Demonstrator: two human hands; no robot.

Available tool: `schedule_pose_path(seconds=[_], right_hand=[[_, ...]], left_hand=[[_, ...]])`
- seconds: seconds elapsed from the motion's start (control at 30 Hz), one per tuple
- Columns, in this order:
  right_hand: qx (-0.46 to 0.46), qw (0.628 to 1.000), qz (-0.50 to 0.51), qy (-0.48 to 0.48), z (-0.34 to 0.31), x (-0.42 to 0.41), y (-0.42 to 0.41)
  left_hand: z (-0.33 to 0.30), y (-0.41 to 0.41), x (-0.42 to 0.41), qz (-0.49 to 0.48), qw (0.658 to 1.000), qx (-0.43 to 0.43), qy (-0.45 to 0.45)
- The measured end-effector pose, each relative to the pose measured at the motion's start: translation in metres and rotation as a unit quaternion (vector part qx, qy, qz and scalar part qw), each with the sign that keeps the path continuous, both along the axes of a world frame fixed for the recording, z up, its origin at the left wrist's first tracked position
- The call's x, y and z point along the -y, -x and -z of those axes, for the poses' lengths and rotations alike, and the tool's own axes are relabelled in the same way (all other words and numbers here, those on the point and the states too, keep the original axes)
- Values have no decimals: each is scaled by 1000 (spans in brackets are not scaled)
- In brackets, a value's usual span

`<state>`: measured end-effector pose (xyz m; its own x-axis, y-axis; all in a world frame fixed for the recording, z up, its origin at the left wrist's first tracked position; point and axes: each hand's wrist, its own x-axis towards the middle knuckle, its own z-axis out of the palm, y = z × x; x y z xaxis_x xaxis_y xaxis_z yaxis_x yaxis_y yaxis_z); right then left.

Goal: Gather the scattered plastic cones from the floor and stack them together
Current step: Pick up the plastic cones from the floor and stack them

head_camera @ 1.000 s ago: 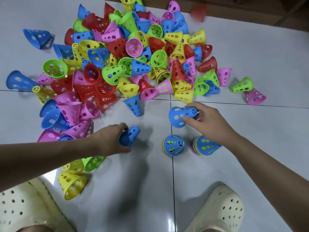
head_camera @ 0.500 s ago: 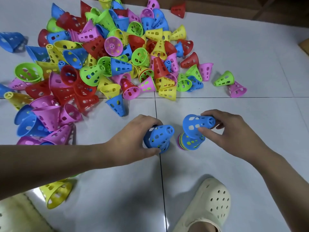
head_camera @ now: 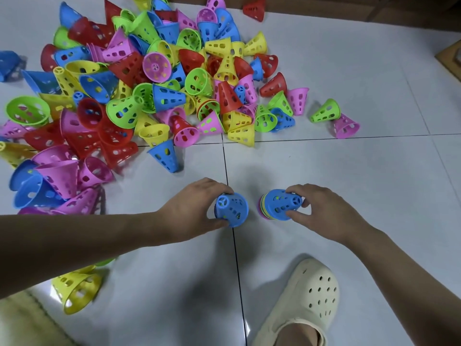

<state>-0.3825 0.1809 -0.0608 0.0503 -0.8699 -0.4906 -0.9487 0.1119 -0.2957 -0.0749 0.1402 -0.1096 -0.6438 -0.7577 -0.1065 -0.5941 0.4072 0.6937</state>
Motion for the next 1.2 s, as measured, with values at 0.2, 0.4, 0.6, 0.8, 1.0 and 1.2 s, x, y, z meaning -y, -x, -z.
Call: schedule_pose_path(seconds=[0.2,0.4,0.6,0.8,1.0,1.2], right_hand=[[-6,1000,7,26,0,2,1],[53,995,-18,87,-13,19,-24],[109,987,-82,80,-29,25,-65],[95,985,-139,32,-27,11,-91],[75,988,-124,58,-11,11,-99],[93,990,-101,35,-1,18,-85]], left_hand=[[-1,-5,-3,11,1000,11,2],[-3,-29,-5,-5,999,33,-11],[-2,-58,-3,-37,998,45,-18],[2,-81,-2,-58,997,42,-23],[-2,-118,2,-56,995,83,4],[-6,-196,15,-161,972,159,60]])
